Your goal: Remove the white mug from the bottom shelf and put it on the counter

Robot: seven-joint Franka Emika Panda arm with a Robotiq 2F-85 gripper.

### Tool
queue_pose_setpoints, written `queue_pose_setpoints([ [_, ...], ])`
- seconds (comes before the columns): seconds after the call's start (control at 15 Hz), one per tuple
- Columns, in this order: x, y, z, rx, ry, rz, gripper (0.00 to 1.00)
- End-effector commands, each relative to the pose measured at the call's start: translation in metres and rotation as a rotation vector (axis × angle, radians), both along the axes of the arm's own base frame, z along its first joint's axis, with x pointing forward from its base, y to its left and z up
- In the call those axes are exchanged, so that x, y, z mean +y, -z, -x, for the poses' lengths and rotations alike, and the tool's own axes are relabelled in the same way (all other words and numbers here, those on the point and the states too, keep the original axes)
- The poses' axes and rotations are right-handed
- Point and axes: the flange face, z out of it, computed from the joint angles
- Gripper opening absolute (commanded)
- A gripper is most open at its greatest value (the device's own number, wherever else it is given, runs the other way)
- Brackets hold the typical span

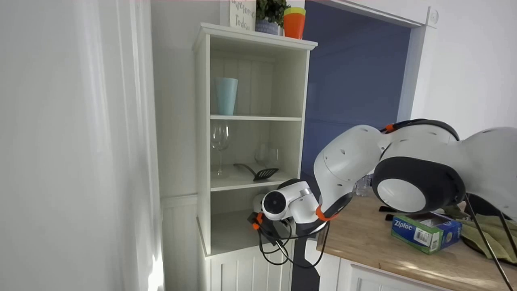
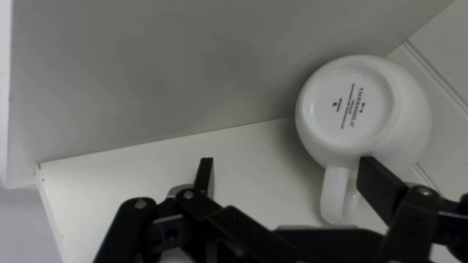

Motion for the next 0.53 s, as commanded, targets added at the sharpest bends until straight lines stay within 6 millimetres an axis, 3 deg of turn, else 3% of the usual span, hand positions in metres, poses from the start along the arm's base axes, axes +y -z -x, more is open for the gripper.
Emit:
queue_pose_setpoints([
  [0.0, -0.004, -0.002, 0.006, -0.006, 0.058, -0.038, 1.0],
  [0.2, -0.002, -0.011, -0.002, -0.044, 0.085, -0.055, 1.0],
  [0.47, -0.004, -0.013, 0.002, -0.04, 0.113, -0.072, 1.0],
])
